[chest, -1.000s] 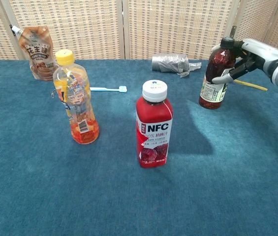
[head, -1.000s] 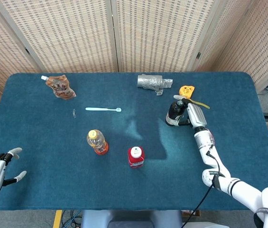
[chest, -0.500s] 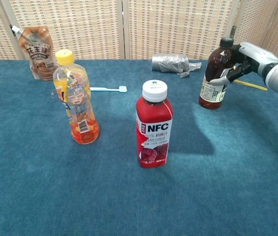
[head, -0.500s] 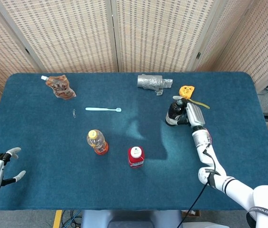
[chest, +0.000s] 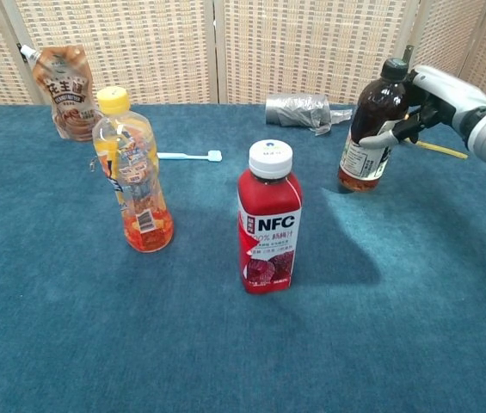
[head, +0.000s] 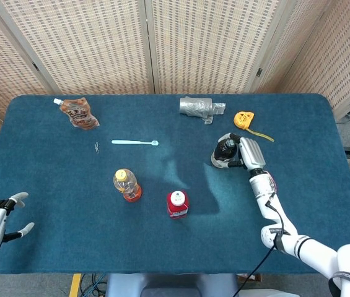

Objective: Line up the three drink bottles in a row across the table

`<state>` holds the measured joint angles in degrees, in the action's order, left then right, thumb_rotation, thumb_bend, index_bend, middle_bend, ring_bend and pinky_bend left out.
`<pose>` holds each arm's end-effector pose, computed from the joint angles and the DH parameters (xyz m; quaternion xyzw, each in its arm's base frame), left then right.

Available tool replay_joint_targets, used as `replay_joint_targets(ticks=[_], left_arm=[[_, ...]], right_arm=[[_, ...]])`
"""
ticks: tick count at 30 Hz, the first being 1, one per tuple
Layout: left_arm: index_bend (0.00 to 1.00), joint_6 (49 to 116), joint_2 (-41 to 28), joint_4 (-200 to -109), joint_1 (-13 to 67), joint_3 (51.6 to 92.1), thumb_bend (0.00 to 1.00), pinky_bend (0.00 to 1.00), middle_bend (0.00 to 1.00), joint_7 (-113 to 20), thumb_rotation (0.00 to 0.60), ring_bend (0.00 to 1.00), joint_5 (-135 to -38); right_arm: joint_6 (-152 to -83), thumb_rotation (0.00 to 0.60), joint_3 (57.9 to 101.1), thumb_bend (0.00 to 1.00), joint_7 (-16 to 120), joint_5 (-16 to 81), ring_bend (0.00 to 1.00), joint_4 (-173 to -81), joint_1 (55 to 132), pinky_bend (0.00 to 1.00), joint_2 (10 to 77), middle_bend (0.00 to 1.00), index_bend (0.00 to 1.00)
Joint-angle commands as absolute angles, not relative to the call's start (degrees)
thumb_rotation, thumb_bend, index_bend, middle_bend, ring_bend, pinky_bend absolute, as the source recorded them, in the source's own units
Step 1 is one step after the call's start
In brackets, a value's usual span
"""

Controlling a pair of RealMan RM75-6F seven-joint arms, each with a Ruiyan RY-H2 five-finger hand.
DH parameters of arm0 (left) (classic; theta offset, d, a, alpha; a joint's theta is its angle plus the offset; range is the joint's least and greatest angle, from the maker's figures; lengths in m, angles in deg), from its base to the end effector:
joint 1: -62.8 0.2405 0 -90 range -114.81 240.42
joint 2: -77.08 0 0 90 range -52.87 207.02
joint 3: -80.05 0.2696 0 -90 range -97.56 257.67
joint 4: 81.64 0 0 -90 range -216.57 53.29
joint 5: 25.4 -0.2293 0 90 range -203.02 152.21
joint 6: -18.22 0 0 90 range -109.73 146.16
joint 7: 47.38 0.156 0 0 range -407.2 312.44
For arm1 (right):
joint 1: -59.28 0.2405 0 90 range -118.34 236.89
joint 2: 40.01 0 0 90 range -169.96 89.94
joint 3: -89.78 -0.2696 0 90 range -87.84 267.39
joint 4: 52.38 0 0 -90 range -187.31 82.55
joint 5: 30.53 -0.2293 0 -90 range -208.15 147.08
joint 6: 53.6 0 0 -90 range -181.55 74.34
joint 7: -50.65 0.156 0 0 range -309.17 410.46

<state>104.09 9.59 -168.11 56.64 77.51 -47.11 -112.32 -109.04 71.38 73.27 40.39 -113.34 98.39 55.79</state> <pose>-0.3396 0.2034 0.1378 -0.6084 -0.3606 -0.3873 0.5915 -0.2155 -0.4284 -0.0110 0.5400 -0.5333 0.5235 0.3873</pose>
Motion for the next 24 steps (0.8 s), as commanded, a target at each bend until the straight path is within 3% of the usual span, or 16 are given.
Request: replay_joint_targets(ticks=[1, 12, 24], left_arm=[[0.5, 104.02, 9.47, -168.02, 56.57, 77.52, 0.11, 0.64, 0.45, -46.91, 0.6, 0.45, -112.36], [0.5, 103.69, 8.93, -167.57, 56.38, 77.53, 0.11, 0.64, 0.45, -46.1, 0.6, 0.45, -112.23], [0.5, 103.73, 8.61, -167.12, 56.29, 77.53, 0.11, 0.64, 0.45, -46.1, 0.6, 0.45, -112.33]], right_arm=[[-111.72, 0.6, 73.61, 0.17, 71.93, 43.01, 0.54, -122.03, 95.67, 0.72, 50.9, 0.57, 0.47], [-112.98, 0.6, 77.26, 0.17, 67.97, 43.54, 0.54, -141.91, 90.78, 0.72, 40.51, 0.58, 0.47], [-116.3, 0.6, 82.56, 0.17, 65.16, 47.6, 0.54, -144.34, 86.93, 0.72, 39.04, 0.58, 0.47]])
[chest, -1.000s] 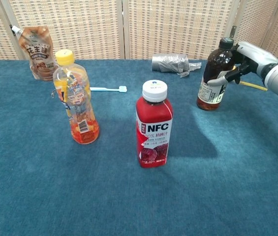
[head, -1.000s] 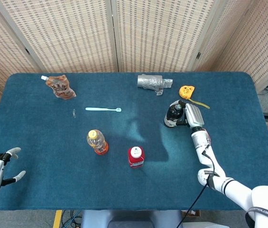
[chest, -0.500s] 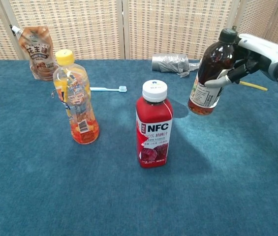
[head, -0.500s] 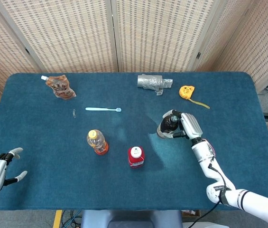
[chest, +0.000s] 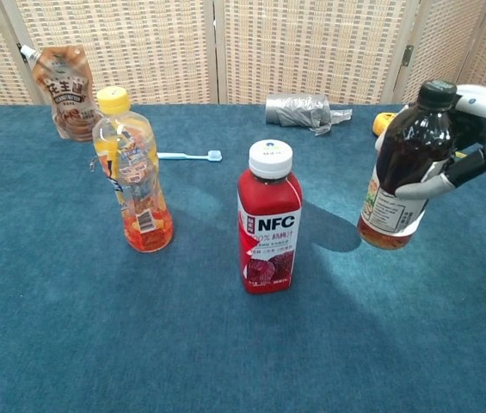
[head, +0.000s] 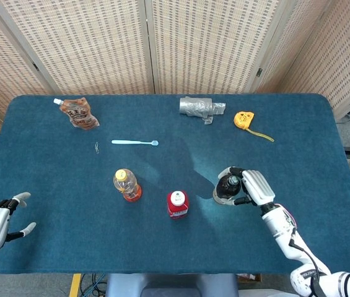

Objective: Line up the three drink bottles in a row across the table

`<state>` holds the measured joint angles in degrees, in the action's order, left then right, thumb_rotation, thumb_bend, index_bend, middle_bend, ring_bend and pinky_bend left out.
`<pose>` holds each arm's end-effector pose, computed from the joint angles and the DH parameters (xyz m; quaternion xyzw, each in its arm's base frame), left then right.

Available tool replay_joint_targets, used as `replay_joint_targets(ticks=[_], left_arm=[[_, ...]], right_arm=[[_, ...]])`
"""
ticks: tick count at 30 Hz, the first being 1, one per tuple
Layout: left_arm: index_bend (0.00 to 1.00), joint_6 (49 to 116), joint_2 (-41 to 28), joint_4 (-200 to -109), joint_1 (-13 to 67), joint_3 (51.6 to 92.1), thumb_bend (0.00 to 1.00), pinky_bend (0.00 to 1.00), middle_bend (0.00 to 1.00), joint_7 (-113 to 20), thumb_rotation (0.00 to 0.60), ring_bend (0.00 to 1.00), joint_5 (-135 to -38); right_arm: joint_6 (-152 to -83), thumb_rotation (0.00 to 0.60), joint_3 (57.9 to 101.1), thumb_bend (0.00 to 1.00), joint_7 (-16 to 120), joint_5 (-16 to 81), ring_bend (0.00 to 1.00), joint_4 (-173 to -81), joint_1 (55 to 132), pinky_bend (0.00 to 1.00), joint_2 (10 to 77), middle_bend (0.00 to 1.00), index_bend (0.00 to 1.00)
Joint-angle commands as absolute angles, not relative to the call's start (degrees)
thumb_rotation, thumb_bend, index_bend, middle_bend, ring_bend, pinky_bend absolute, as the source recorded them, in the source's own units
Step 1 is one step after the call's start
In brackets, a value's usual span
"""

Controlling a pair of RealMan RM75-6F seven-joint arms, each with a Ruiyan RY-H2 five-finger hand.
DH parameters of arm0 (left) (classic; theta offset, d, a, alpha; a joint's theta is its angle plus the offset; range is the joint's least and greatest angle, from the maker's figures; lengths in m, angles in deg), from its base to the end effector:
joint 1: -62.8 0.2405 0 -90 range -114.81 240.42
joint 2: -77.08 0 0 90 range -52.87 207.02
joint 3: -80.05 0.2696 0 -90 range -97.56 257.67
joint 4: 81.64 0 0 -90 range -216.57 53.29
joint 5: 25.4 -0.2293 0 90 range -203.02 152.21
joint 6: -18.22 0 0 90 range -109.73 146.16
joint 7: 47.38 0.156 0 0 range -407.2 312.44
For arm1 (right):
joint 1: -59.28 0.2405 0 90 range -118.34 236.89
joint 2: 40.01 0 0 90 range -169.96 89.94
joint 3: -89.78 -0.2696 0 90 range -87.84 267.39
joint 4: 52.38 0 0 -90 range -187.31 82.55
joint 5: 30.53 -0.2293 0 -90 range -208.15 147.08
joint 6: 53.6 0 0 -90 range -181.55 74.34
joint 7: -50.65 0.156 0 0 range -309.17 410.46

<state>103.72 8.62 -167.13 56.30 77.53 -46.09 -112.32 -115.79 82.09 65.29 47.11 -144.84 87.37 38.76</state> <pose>-0.3407 0.2056 0.1327 -0.6138 -0.3555 -0.3815 0.5928 -0.2141 -0.3117 0.0193 0.6047 -0.5401 0.4826 0.3313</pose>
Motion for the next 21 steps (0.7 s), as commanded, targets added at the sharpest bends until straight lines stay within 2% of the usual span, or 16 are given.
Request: replay_joint_targets(ticks=[1, 21], left_arm=[[0.5, 103.71, 8.6, -167.11, 56.29, 77.53, 0.11, 0.64, 0.45, -46.11, 0.6, 0.45, -112.32], [0.5, 103.58, 8.57, -167.01, 56.28, 77.54, 0.11, 0.64, 0.45, -45.95, 0.6, 0.45, -112.09]], right_arm=[[-116.52, 0.6, 82.72, 0.17, 65.24, 47.76, 0.54, -144.07, 86.75, 0.72, 39.25, 0.58, 0.47], [-117.26, 0.6, 85.77, 0.17, 66.17, 52.03, 0.54, -141.23, 85.57, 0.72, 41.51, 0.56, 0.47]])
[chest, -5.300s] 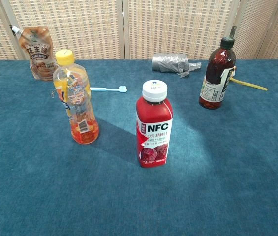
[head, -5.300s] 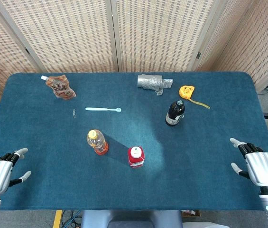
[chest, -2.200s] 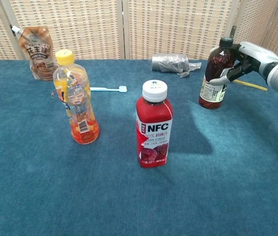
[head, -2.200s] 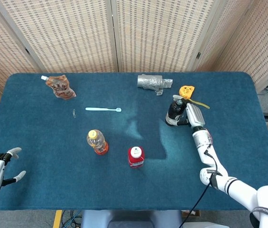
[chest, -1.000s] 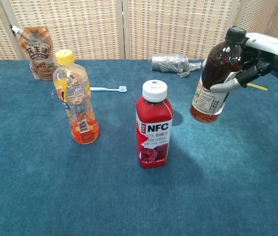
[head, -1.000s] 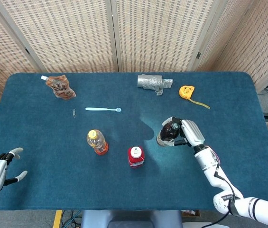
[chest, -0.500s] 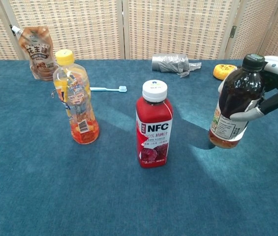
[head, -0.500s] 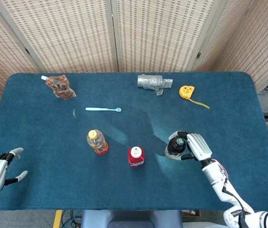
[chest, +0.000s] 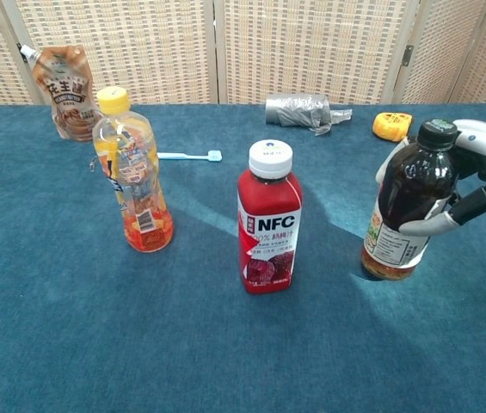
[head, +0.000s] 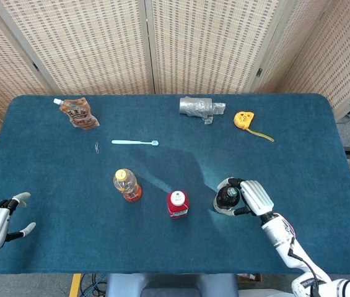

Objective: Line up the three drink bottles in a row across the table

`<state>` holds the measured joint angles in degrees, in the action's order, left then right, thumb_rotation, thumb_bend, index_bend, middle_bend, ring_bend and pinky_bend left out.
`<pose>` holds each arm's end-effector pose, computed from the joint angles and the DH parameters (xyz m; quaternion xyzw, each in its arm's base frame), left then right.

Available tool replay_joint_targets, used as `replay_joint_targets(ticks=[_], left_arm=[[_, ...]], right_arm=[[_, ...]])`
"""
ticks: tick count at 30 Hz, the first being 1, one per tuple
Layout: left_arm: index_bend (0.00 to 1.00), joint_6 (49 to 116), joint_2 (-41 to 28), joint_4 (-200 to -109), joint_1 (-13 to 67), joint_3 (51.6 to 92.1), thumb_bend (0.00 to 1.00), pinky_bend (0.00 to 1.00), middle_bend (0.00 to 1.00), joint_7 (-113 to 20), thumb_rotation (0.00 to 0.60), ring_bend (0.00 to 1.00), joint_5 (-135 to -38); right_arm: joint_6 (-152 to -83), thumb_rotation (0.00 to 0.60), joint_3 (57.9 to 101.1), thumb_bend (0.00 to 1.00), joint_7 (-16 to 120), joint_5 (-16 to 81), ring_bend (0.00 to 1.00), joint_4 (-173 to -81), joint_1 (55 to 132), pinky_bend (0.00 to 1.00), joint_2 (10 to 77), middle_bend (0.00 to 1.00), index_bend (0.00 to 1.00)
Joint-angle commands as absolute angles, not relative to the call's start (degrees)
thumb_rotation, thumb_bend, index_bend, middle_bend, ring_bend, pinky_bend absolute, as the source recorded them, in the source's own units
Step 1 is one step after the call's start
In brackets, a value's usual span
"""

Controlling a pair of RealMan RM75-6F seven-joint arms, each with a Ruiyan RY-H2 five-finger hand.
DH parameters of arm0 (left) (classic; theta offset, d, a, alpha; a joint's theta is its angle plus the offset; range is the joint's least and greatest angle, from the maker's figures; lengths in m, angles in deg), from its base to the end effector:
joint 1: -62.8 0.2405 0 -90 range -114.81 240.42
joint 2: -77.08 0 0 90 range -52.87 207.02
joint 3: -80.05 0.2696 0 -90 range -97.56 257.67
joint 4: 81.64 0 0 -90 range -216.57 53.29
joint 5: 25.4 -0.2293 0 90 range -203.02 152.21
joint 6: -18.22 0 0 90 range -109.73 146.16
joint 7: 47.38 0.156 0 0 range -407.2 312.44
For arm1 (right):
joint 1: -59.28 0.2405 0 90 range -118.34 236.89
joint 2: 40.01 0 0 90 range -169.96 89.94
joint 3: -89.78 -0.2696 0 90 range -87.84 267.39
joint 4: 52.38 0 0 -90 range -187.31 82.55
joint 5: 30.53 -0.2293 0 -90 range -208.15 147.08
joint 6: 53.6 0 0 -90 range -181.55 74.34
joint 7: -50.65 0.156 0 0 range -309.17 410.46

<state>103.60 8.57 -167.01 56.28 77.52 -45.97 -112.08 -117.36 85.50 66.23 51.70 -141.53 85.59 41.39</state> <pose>-0.3417 0.2058 0.1327 -0.6135 -0.3559 -0.3794 0.5942 -0.2269 -0.2913 0.0007 0.6241 -0.5340 0.4709 0.3218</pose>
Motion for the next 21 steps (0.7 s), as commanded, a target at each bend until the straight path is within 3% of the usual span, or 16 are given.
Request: replay_joint_targets(ticks=[1, 12, 21], left_arm=[[0.5, 103.58, 8.56, -167.01, 56.28, 77.55, 0.11, 0.64, 0.45, -45.94, 0.6, 0.45, -112.09], [0.5, 103.35, 8.48, -166.96, 56.21, 77.65, 0.11, 0.64, 0.45, -45.81, 0.6, 0.45, -112.1], [0.5, 103.15, 8.35, -166.88, 56.14, 77.76, 0.11, 0.64, 0.45, -45.52, 0.6, 0.45, -112.13]], right_arm=[[-117.26, 0.6, 85.87, 0.17, 66.2, 52.21, 0.54, -141.07, 85.57, 0.72, 41.56, 0.56, 0.47], [-117.14, 0.6, 87.43, 0.16, 70.11, 55.48, 0.48, -138.87, 85.72, 0.7, 41.67, 0.46, 0.44], [-116.2, 0.6, 88.87, 0.11, 73.21, 57.72, 0.3, -138.31, 86.32, 0.51, 40.0, 0.31, 0.25]])
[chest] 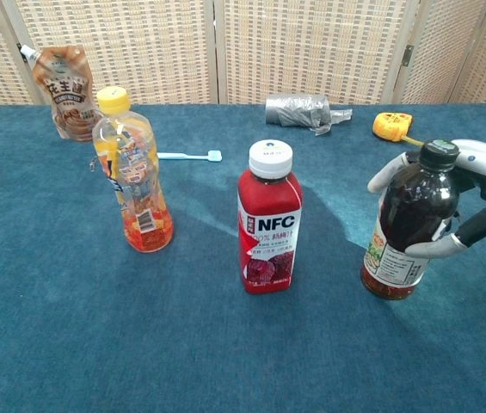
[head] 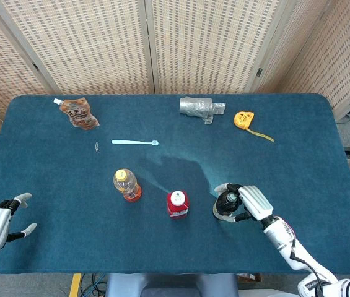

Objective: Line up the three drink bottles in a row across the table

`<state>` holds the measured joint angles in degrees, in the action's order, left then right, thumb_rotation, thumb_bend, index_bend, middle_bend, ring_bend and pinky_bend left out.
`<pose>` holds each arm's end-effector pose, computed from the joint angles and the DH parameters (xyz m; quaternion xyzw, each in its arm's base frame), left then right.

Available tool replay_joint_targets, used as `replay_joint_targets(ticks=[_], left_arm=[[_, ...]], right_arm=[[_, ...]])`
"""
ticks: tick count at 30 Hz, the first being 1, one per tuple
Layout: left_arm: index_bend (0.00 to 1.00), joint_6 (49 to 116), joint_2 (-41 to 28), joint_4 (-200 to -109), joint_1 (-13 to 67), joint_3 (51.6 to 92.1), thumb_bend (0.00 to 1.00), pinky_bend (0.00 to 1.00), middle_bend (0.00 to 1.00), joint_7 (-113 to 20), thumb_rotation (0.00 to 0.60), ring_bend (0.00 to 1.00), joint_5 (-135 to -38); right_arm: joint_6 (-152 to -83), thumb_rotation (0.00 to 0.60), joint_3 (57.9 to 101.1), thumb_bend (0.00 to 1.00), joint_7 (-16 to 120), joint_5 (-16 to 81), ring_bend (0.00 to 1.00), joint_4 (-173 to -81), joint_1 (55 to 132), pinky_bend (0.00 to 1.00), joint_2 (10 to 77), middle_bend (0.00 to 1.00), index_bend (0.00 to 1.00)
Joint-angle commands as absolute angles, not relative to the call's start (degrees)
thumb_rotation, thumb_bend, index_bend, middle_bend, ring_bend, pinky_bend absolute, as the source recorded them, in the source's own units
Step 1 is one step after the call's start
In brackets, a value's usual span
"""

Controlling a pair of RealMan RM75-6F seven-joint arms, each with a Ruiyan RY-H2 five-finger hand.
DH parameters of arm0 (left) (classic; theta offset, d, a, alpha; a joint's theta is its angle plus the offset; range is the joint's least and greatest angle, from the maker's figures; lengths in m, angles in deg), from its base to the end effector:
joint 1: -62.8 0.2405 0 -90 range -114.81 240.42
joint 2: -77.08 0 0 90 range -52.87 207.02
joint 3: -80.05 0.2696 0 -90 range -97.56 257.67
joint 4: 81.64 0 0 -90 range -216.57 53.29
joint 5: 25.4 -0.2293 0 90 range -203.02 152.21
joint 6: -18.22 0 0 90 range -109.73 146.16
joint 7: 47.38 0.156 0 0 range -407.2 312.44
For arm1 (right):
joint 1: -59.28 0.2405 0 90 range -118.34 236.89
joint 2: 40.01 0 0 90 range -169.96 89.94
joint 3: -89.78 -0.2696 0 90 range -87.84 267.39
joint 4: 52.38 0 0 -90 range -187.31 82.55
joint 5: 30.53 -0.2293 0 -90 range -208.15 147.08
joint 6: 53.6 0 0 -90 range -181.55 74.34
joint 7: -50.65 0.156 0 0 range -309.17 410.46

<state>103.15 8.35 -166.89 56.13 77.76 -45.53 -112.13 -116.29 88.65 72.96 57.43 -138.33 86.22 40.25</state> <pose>-0.3419 0.2058 0.1297 -0.6178 -0.3564 -0.3748 0.5923 -0.2392 -0.2836 -0.0022 0.6509 -0.5354 0.4549 0.2877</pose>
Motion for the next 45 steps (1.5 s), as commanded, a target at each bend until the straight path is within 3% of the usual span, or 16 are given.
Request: replay_joint_targets(ticks=[1, 10, 20, 29, 33, 40, 45], left_arm=[[0.5, 103.15, 8.34, -166.86, 56.13, 77.76, 0.11, 0.64, 0.45, -45.51, 0.6, 0.45, -112.12], [0.5, 103.17, 8.32, -166.81, 56.15, 77.75, 0.11, 0.64, 0.45, -45.46, 0.6, 0.45, -112.05], [0.48, 103.16, 8.09, -166.68, 56.04, 77.79, 0.11, 0.64, 0.45, -45.62, 0.6, 0.45, -112.28], [0.47, 101.93, 8.45, -168.32, 55.48, 78.22, 0.11, 0.64, 0.45, -48.07, 0.6, 0.45, -112.78], [0.46, 101.46, 8.64, -169.44, 54.83, 78.22, 0.11, 0.64, 0.45, -48.57, 0.6, 0.45, -113.49], [0.44, 100.5, 7.16, -171.54, 53.41, 77.1, 0.11, 0.64, 0.45, -49.11, 0.6, 0.45, -113.09], [0.36, 97.45, 6.0, -173.25, 51.26, 75.94, 0.11, 0.61, 0.42, -49.71, 0.6, 0.44, -111.54]], right_arm=[[-116.27, 0.6, 88.99, 0.1, 73.4, 57.97, 0.28, -138.33, 86.34, 0.48, 39.81, 0.29, 0.23], [-119.27, 0.6, 89.76, 0.01, 73.41, 60.46, 0.17, -139.96, 85.58, 0.35, 37.89, 0.15, 0.08], [-126.27, 0.6, 89.81, 0.01, 64.84, 62.26, 0.17, -145.96, 82.29, 0.34, 31.71, 0.15, 0.07], [-134.9, 0.6, 90.35, 0.09, 47.17, 60.93, 0.17, -150.03, 75.39, 0.34, 25.97, 0.23, 0.26], [-141.59, 0.6, 90.55, 0.09, 40.76, 61.89, 0.17, -147.62, 71.12, 0.34, 26.64, 0.24, 0.27], [-148.46, 0.6, 93.39, 0.09, 43.39, 66.4, 0.17, -146.83, 65.78, 0.34, 24.45, 0.25, 0.28], [-151.66, 0.6, 94.24, 0.09, 47.32, 68.4, 0.17, -145.19, 63.33, 0.34, 23.94, 0.25, 0.28]])
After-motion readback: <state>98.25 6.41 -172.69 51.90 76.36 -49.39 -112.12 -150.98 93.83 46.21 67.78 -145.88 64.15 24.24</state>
